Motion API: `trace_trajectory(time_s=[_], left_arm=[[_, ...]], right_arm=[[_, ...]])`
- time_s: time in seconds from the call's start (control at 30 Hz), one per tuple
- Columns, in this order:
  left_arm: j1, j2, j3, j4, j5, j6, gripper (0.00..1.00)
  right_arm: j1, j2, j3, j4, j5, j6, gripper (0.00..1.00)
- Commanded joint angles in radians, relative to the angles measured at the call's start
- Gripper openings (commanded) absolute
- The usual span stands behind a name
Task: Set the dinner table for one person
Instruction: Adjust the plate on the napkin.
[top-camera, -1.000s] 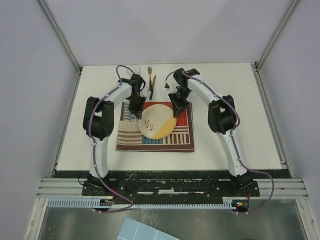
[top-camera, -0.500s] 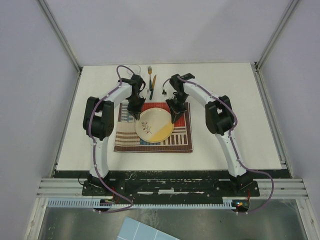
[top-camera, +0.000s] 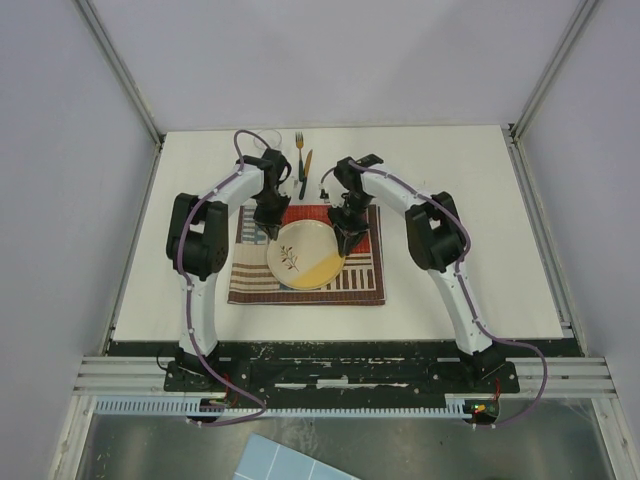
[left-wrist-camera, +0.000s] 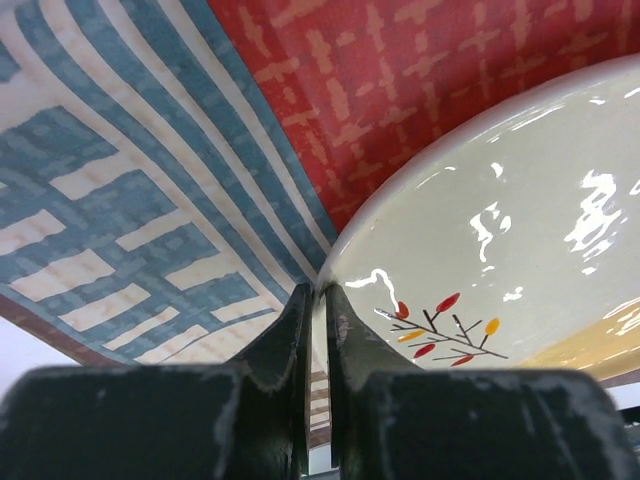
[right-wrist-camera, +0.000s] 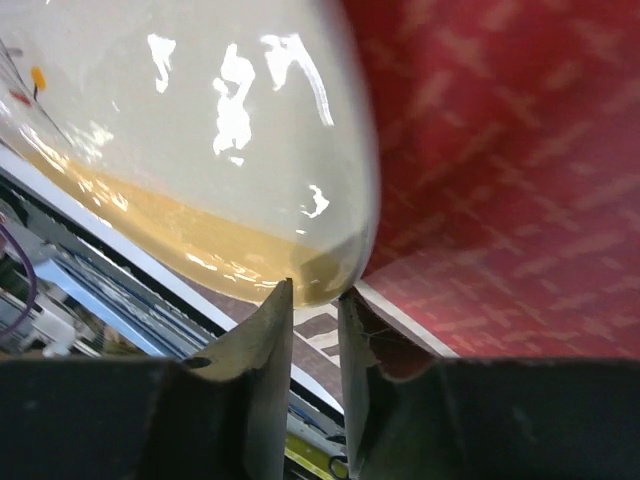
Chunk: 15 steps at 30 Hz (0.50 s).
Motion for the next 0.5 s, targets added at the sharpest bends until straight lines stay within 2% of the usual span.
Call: trace_trajectory(time_s=[0.0,0.1,0.17,0.3,0.47], left_arm=[[-0.037,0.017,0.057,0.127,0.088,0.010,0.03],[-0.037,-0.001,0.068,0.120,0.064,0.020,0.09],[-0.037,-0.019,0.072,0.115,0.041,0.027,0.19],[-0.035,-0.066,0.058,0.106,-0.001,0.038,0.28],[-0.035,-0.122,0.019,0.108,-0.025,0.041,0.38]], right_arm=[[0.090,-0.056,0.014,0.086,-0.184,-0.021,0.35],[0.090,-0.088,0.026,0.081,-0.127,-0.040,0.42],[0.088,-0.108,0.049,0.067,-0.095,-0.057,0.42],[0.070,-0.143,0.051,0.082,-0.062,-0.059,0.43],[0.046,-0.114,0.089,0.071,-0.056,-0.062,0.43]])
